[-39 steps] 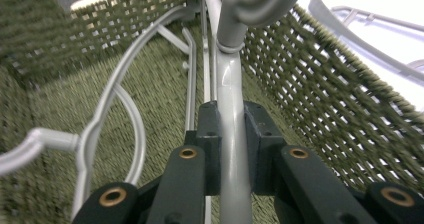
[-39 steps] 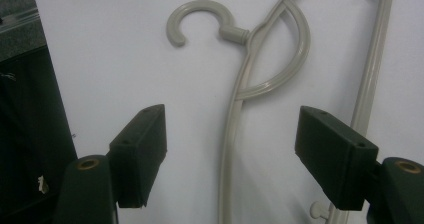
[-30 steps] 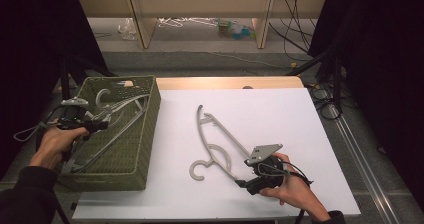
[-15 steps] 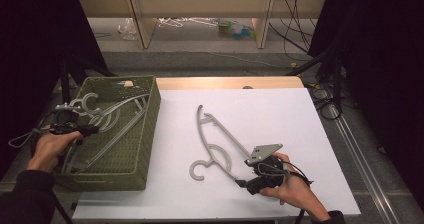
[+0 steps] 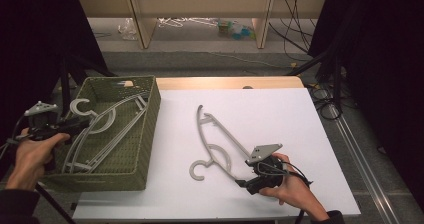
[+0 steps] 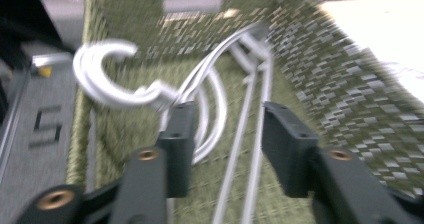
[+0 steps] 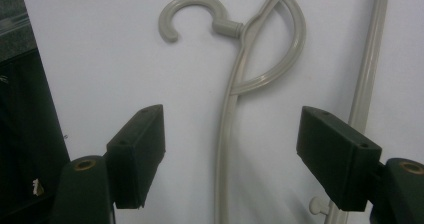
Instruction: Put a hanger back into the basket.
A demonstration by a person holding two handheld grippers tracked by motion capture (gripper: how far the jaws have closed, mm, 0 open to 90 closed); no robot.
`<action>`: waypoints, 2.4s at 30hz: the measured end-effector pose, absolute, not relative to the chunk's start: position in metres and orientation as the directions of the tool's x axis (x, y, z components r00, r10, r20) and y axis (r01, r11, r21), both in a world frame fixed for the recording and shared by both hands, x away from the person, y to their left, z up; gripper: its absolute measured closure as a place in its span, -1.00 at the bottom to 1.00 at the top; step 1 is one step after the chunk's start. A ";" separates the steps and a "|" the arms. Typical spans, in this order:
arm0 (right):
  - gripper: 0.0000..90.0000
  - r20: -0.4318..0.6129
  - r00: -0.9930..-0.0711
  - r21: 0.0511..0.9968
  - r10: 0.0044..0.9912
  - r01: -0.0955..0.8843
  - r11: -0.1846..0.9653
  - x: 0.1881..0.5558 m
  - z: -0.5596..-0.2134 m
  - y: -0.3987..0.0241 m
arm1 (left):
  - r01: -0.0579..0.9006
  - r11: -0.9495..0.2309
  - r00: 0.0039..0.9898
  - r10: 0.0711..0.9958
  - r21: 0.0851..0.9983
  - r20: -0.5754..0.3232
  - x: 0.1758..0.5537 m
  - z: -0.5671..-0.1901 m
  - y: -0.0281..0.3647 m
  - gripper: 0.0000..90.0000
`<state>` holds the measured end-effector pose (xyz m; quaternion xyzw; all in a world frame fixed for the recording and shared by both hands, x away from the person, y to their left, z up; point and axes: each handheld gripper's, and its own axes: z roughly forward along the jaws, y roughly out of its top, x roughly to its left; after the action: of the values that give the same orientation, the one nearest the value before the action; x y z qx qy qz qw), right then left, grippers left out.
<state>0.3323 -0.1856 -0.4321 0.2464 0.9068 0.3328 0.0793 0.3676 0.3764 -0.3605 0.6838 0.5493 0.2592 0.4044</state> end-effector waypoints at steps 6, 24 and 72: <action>-0.39 0.027 -0.857 0.641 0.514 0.409 0.649 0.333 -0.434 -0.185 | 0.435 -0.077 0.404 0.907 0.897 -0.118 0.331 -0.349 0.337 -0.15; -0.41 0.037 -0.856 0.631 0.515 0.420 0.653 0.332 -0.443 -0.177 | 0.322 -0.170 0.709 0.695 0.931 -0.118 0.291 -0.387 0.205 -0.56; 0.55 0.034 -0.831 0.400 0.554 0.520 0.755 0.359 -0.466 -0.142 | 0.293 -0.312 0.780 0.625 0.904 -0.037 0.269 -0.439 0.158 -0.61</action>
<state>0.3593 -0.1423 -0.4657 0.2870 0.9357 0.2006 0.0433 0.2692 0.1583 -0.4392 0.7936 0.2893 0.1624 0.5100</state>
